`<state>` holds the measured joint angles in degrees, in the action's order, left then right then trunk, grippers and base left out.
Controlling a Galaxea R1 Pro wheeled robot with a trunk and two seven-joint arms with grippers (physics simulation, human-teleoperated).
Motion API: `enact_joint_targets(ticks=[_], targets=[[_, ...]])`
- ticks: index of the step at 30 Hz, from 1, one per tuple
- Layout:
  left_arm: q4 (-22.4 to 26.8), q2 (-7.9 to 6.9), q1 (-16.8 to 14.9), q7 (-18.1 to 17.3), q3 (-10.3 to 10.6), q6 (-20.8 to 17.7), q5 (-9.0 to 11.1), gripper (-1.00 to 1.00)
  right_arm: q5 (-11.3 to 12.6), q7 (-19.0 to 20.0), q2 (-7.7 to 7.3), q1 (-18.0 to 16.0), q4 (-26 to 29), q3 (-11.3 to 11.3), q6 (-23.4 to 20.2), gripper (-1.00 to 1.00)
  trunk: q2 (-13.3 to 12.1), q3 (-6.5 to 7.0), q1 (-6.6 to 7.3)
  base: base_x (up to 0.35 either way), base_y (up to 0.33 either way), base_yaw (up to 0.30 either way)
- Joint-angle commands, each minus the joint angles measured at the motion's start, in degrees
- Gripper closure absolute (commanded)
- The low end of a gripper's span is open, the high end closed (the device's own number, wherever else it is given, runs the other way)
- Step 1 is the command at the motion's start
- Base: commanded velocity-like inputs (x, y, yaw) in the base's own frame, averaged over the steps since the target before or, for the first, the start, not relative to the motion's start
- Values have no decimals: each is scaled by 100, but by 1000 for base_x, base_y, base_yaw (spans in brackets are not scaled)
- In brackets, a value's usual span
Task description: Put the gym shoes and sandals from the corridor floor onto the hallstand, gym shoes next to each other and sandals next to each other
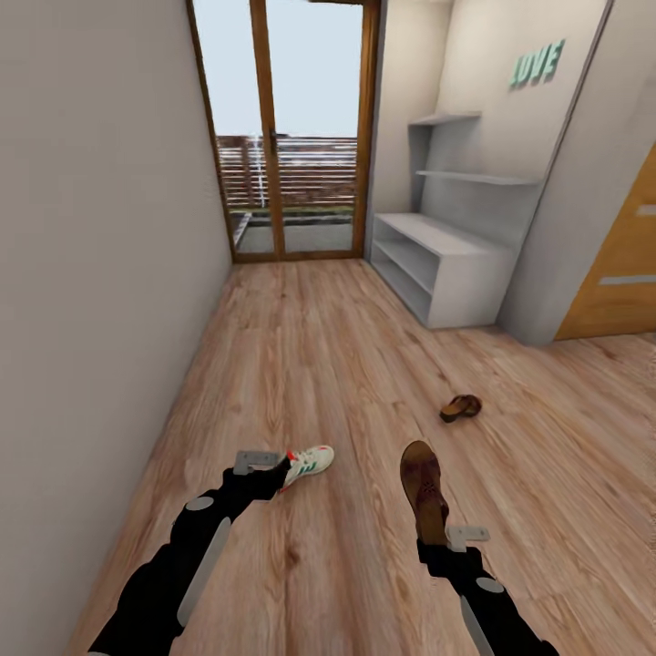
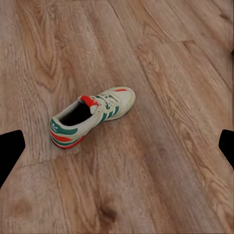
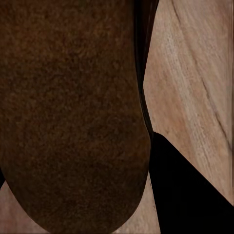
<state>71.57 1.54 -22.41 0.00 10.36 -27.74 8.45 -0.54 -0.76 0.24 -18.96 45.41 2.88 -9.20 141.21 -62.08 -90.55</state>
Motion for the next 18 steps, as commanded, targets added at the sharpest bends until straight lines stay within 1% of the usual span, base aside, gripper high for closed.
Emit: enact_joint_targets(ticks=[1,9,18], targets=[[7,1,-1,0,-2,-30,43,-100,10,-14,3,0,12,3,-38,100,2,-5,-2,342,142,-298],[7,4,-2,0,0,-30,43,-100,10,-12,3,-2,12,2,-39,100,2,-5,-2,328,173,-299],[7,4,-1,0,1,-31,43,-100,10,-16,3,-1,12,2,-39,100,2,-5,-2,296,201,-289]])
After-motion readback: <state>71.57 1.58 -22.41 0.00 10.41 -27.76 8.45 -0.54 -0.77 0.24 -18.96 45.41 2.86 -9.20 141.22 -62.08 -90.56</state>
